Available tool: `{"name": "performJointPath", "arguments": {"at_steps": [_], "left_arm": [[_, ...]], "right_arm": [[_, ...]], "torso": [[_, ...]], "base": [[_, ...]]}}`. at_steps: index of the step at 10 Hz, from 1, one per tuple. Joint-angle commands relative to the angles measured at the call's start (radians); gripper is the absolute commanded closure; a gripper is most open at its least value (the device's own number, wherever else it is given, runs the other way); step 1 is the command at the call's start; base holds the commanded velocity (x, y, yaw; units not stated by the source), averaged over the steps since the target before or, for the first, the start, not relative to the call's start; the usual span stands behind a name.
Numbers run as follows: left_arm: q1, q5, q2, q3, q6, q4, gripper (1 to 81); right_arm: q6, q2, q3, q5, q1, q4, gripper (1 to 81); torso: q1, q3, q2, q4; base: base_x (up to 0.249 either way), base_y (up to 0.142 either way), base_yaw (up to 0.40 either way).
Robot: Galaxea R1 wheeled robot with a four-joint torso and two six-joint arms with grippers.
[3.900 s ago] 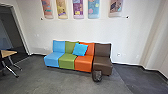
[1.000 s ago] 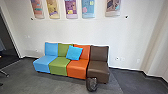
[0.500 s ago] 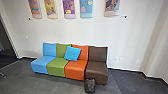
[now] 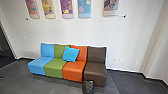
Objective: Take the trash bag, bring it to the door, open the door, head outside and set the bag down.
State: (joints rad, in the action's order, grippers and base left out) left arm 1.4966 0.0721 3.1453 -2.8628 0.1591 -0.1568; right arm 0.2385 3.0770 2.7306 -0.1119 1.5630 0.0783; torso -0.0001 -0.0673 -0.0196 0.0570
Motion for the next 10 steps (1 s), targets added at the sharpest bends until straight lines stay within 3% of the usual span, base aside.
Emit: {"name": "performJointPath", "arguments": {"at_steps": [1,10], "left_arm": [[-0.046,-0.055,0.006,0.0,0.002,-0.003,1.0],[-0.046,-0.055,0.006,0.0,0.003,-0.006,1.0]], "right_arm": [[-0.005,0.005,-0.011,0.051,-0.037,0.006,1.0],[-0.004,0.008,-0.008,0.049,-0.036,0.006,1.0]], "torso": [[0.0,0.0,0.0,0.0],[0.0,0.0,0.0,0.0]], "base": [[0.106,-0.083,0.0],[0.106,-0.081,0.0]]}}
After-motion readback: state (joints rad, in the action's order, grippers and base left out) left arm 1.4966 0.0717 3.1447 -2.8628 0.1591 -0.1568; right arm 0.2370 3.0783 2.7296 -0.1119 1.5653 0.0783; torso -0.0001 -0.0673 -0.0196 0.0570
